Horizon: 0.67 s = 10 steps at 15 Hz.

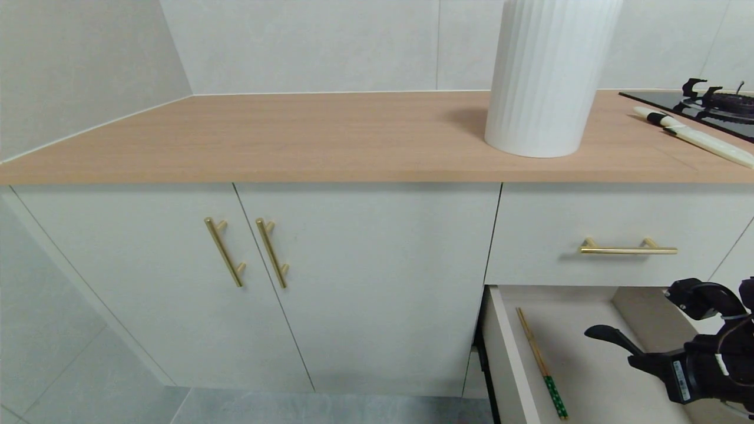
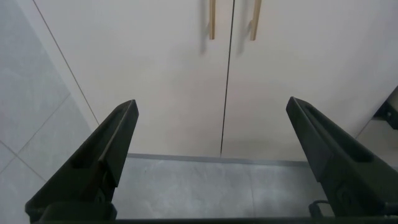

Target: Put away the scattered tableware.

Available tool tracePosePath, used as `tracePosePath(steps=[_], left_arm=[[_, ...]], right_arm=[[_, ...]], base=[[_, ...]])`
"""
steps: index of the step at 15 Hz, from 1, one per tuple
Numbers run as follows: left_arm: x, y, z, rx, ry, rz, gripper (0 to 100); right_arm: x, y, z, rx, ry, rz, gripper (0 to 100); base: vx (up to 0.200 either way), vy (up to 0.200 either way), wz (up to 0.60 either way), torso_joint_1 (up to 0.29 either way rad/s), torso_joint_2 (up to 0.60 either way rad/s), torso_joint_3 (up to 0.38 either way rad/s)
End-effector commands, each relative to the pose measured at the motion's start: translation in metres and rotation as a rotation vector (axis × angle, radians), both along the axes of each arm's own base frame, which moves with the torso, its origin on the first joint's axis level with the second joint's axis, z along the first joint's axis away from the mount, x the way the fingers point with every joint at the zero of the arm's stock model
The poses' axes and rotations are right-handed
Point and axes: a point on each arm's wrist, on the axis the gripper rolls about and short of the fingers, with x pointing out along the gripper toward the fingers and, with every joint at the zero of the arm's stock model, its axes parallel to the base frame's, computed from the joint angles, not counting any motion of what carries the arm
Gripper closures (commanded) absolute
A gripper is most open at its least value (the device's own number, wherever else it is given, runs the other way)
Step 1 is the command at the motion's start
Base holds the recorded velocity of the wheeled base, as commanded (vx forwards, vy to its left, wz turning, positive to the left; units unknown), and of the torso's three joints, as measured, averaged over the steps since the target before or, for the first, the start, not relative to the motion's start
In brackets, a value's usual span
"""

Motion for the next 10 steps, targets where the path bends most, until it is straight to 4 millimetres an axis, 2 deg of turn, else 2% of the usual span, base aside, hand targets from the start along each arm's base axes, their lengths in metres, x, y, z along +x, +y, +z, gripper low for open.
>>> tracePosePath(steps=[1, 4, 6, 10], left_arm=[[0.000, 0.000, 0.000, 0.000, 0.000, 0.000, 0], [0.000, 0.000, 0.000, 0.000, 0.000, 0.000, 0], [0.000, 0.000, 0.000, 0.000, 0.000, 0.001, 0], [0.000, 0.000, 0.000, 0.000, 0.000, 0.000, 0]], right_arm=[[0.007, 0.001, -0.010, 0.001, 0.046, 0.002, 100], [0.027, 0.002, -0.034, 0.011, 0.109, -0.077, 100], [0.043, 0.008, -0.059, 0.001, 0.150, -0.145, 100], [0.058, 0.013, -0.097, 0.006, 0.177, -0.200, 100]], base=[[0.000, 0.000, 0.00, 0.000, 0.00, 0.000], [0.000, 0.000, 0.00, 0.000, 0.00, 0.000], [0.000, 0.000, 0.00, 0.000, 0.00, 0.000], [0.000, 0.000, 0.00, 0.000, 0.00, 0.000]])
